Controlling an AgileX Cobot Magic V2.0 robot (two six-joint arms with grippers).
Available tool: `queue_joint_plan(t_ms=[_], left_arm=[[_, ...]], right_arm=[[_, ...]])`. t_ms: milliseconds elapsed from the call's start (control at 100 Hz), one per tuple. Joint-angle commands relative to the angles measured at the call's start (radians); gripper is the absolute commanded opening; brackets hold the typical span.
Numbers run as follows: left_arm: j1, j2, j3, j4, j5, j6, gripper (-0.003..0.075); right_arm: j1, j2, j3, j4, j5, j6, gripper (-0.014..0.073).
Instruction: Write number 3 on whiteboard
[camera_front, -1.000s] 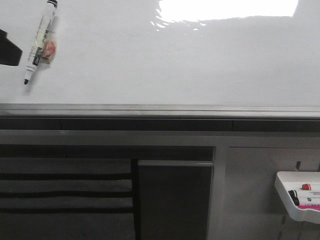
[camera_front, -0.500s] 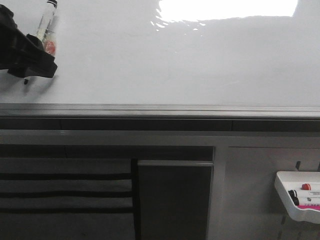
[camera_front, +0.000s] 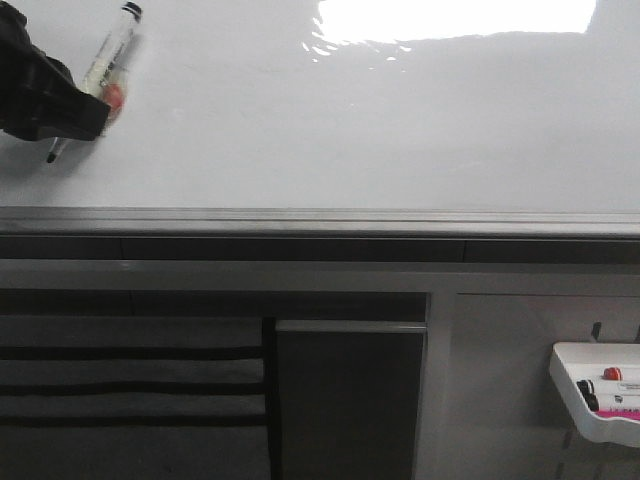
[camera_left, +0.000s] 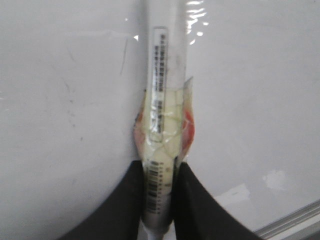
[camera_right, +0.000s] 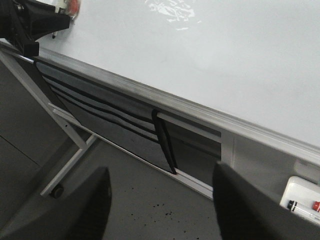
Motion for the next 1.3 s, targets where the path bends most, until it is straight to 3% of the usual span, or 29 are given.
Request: queue_joint_plan(t_ms=[0, 150, 370, 490, 550, 670, 770, 990, 1290], left_arm=[[-0.004, -0.026, -0.035, 0.000, -0.077, -0.001, -0.0006], [-0.004, -0.036, -0.039, 0.020, -0.020, -0.001, -0.0020], [-0.066, -0.109, -0.163, 0.099, 0.475, 0.045, -0.0020], [-0.151, -0.142, -0.240, 0.022, 0.712, 0.220, -0.0020], [-0.196, -0.152, -0.278, -0.082, 0.839, 0.388, -0.0020], [-0.258, -0.156, -0.327, -0.300, 1.009, 0.583, -0.0020], [-0.303, -0.156, -0.347, -0.409, 1.050, 0.683, -0.0020], [-0.364, -0.156, -0.347, -0.420, 1.030, 0.731, -0.0020], [-0.368, -0.156, -0.347, -0.420, 1.015, 0.752, -0.0020]], right_arm=[[0.002, 0.003, -0.038, 0.020, -0.060, -0.014, 0.0397], [0.002, 0.003, -0.038, 0.020, -0.040, -0.014, 0.0397], [0.002, 0.013, -0.038, 0.034, 0.024, -0.014, 0.0397], [0.003, 0.079, -0.073, 0.037, 0.130, -0.023, 0.0397], [0.005, 0.132, -0.112, 0.046, 0.220, -0.066, 0.0397], [0.006, 0.228, -0.201, 0.091, 0.332, -0.195, 0.0397], [0.007, 0.303, -0.273, 0.165, 0.397, -0.377, 0.0397], [0.065, 0.431, -0.406, 0.199, 0.434, -0.654, 0.0397], [0.248, 0.614, -0.568, 0.195, 0.435, -0.746, 0.0397]])
